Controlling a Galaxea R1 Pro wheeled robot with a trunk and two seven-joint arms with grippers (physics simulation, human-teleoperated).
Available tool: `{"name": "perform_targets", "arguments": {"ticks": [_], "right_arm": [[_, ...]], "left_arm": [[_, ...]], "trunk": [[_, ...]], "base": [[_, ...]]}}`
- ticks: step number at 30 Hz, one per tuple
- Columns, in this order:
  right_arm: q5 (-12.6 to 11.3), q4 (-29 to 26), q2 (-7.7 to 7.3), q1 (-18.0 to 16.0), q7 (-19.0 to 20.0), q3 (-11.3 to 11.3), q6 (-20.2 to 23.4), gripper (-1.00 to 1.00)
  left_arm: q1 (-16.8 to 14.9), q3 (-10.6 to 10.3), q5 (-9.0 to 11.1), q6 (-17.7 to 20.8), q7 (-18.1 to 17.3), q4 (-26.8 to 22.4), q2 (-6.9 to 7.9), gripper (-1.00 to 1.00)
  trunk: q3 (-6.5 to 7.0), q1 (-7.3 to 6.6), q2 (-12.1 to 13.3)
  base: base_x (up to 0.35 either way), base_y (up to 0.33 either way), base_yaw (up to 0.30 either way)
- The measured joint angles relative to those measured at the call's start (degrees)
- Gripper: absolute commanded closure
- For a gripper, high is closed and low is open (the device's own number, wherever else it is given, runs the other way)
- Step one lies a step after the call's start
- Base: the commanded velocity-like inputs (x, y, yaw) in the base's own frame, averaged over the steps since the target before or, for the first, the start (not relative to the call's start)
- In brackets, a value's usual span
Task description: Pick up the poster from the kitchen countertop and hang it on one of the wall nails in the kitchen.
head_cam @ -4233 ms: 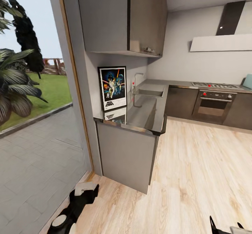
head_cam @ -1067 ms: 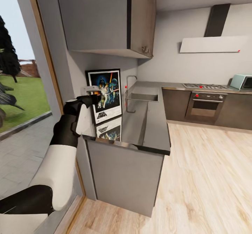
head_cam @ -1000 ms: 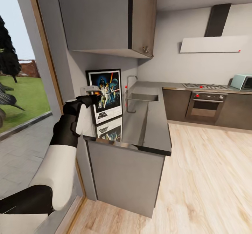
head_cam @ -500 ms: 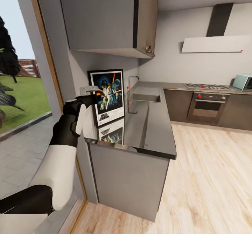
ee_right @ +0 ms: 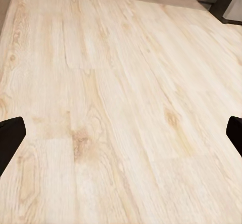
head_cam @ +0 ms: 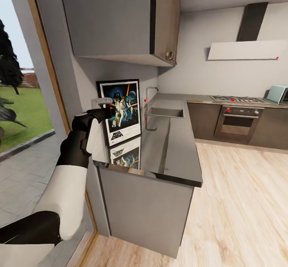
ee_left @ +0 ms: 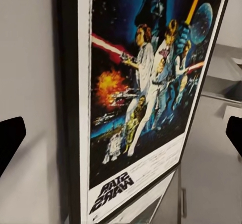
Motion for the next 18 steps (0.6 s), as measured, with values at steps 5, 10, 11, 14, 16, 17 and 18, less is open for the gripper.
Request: {"name": "perform_targets", "arguments": {"ticks": [5,10,11,14,16,17,18], "right_arm": [[0.0,0.0,0.00,0.0,0.0,0.0,0.0,-1.00],[0.0,0.0,0.00,0.0,0.0,0.0,0.0,-1.00],[0.0,0.0,0.00,0.0,0.0,0.0,0.0,-1.00],[0.0,0.0,0.00,0.0,0.0,0.0,0.0,-1.00],[0.0,0.0,0.00,0.0,0.0,0.0,0.0,-1.00],[0.0,0.0,0.00,0.0,0.0,0.0,0.0,-1.00],[0.0,0.0,0.00,0.0,0.0,0.0,0.0,-1.00]], "left_arm": [[0.0,0.0,0.0,0.0,0.0,0.0,0.01,-1.00],[0.0,0.0,0.1,0.0,0.0,0.0,0.00,-1.00],[0.0,0.0,0.1,0.0,-0.1,0.0,0.00,-1.00],[0.0,0.0,0.1,0.0,-0.1,0.0,-0.01,-1.00],[0.0,0.0,0.1,0.0,-0.1,0.0,0.00,-1.00],[0.0,0.0,0.1,0.0,-0.1,0.0,0.00,-1.00],[0.0,0.0,0.1,0.0,-0.1,0.0,-0.01,-1.00]], "trunk": [[0.00,0.01,0.0],[0.00,0.01,0.0],[0.00,0.01,0.0],[0.00,0.00,0.0],[0.00,-0.01,0.0],[0.00,-0.01,0.0],[0.00,-0.01,0.0]], "base": [[0.036,0.000,0.000],[0.015,0.000,0.000],[0.066,0.000,0.000],[0.156,0.000,0.000],[0.239,0.000,0.000],[0.218,0.000,0.000],[0.180,0.000,0.000]]}}
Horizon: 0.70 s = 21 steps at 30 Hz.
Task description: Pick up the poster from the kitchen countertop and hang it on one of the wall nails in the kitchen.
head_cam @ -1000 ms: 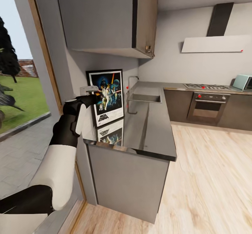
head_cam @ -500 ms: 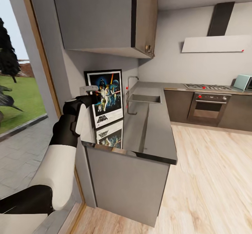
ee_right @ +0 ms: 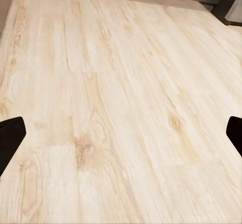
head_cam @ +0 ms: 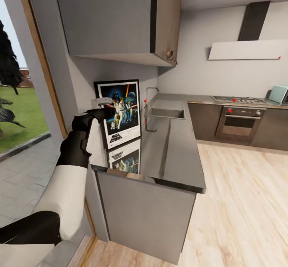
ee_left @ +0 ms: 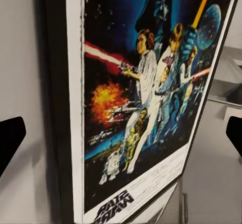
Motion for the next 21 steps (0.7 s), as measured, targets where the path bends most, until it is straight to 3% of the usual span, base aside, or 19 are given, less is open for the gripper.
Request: {"name": "perform_targets", "arguments": {"ticks": [21], "right_arm": [[0.0,0.1,0.00,0.0,0.0,0.0,0.0,-1.00]], "left_arm": [[0.0,-0.2,0.0,0.1,0.0,-0.3,-0.06,-1.00]], "trunk": [[0.00,0.02,0.0]], "base": [[0.059,-0.010,0.000]]}}
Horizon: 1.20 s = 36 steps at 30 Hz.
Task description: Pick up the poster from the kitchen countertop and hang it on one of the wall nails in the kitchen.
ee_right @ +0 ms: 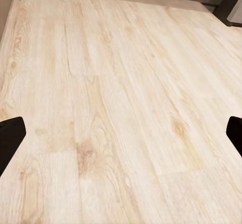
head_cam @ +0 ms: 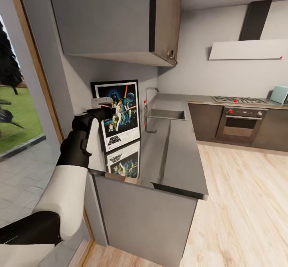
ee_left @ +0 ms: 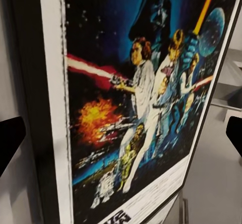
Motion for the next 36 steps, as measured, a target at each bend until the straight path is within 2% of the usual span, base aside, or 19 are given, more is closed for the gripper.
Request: {"name": "perform_targets", "arguments": {"ticks": [31,36], "right_arm": [[0.0,0.1,-0.01,0.0,0.0,0.1,0.0,-1.00],[0.0,0.1,0.00,0.0,0.0,0.0,0.0,-1.00]], "left_arm": [[0.0,0.4,-0.2,-0.1,0.3,-0.1,0.08,-1.00],[0.0,0.4,-0.2,-0.1,0.3,-0.1,0.09,-1.00]], "trunk": [[0.00,0.00,0.0],[0.00,-0.02,0.0]], "base": [[0.010,0.005,0.000],[0.148,0.000,0.000]]}}
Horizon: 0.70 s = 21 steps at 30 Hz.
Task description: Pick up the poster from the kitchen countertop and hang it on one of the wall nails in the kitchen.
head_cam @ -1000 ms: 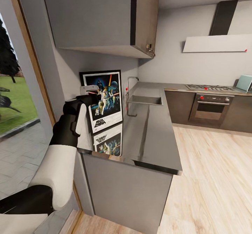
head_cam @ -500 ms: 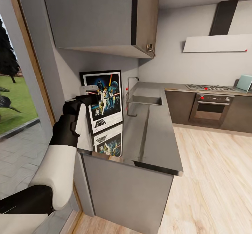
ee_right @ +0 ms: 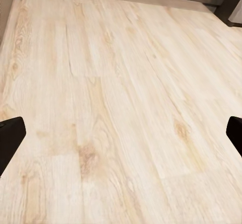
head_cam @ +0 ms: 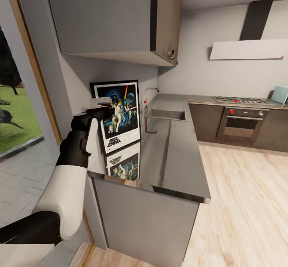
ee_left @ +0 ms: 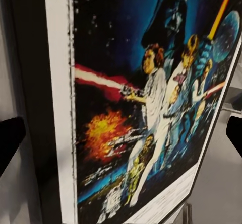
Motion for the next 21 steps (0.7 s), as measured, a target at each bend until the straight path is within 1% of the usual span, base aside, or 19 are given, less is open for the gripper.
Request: {"name": "perform_targets", "arguments": {"ticks": [6,21], "right_arm": [[0.0,0.0,0.00,0.0,0.0,0.0,0.0,-1.00],[0.0,0.3,0.00,0.0,0.0,0.1,0.0,-1.00]], "left_arm": [[0.0,0.0,0.0,0.0,0.1,0.0,0.00,-1.00],[0.0,0.4,0.0,0.0,0.5,-0.5,0.00,-1.00]], "trunk": [[0.00,0.02,0.0],[0.00,0.02,0.0]], "base": [[0.059,0.000,0.000],[0.004,0.000,0.000]]}}
